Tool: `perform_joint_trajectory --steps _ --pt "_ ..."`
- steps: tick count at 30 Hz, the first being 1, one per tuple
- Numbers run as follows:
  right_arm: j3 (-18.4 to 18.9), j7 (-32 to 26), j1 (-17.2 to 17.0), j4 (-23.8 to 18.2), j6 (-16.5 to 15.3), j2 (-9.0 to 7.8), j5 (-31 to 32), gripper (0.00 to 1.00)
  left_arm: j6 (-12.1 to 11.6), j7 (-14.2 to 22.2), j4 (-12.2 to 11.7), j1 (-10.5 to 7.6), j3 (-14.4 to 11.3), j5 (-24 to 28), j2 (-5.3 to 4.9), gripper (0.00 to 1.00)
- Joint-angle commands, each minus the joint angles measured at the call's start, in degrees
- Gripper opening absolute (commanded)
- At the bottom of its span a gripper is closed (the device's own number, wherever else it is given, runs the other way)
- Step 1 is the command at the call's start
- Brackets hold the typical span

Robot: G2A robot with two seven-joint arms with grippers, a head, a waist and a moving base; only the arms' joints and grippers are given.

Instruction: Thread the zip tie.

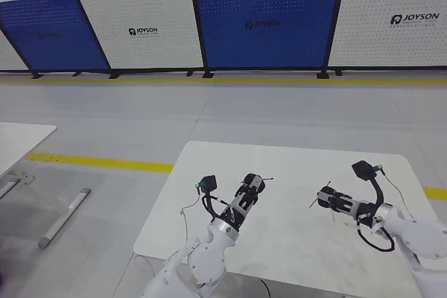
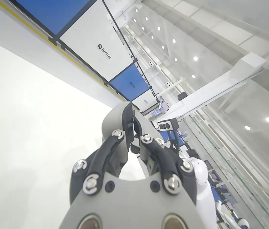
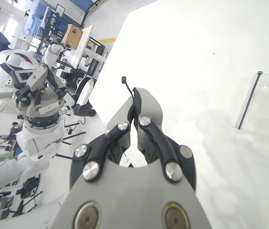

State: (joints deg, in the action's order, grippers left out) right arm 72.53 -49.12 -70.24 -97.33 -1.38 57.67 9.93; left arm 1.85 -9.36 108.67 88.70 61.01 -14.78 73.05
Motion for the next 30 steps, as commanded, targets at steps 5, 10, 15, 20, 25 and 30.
perform_joint_trajectory --steps 5,10,15,20,25,30 --pt "0.3 9.5 -2.2 -0.5 -4.8 0.52 -2.6 0.00 0.0 0.0 0.0 0.00 0.0 0.0 0.00 0.00" --pt "-0.3 10.3 -2.4 -0.4 -4.7 0.72 -3.4 0.00 0.0 0.0 0.0 0.00 0.0 0.0 0.00 0.00" --pt "-0.3 10.3 -2.4 -0.4 -4.7 0.72 -3.4 0.00 0.0 0.0 0.0 0.00 0.0 0.0 0.00 0.00" --pt "-0.3 10.3 -2.4 -0.4 -4.7 0.72 -3.4 0.00 -0.9 2.6 -2.0 -0.77 0.2 -3.3 -0.25 0.00" --pt "-0.7 12.5 -3.1 -0.3 -6.0 0.85 -2.2 0.00 -2.4 7.6 -4.3 -1.11 1.1 -7.6 -0.84 0.00" --pt "-1.5 19.5 -5.3 -0.9 -8.3 1.24 0.0 0.00 -4.5 11.9 -5.5 -1.41 2.0 -8.5 -1.31 0.00"
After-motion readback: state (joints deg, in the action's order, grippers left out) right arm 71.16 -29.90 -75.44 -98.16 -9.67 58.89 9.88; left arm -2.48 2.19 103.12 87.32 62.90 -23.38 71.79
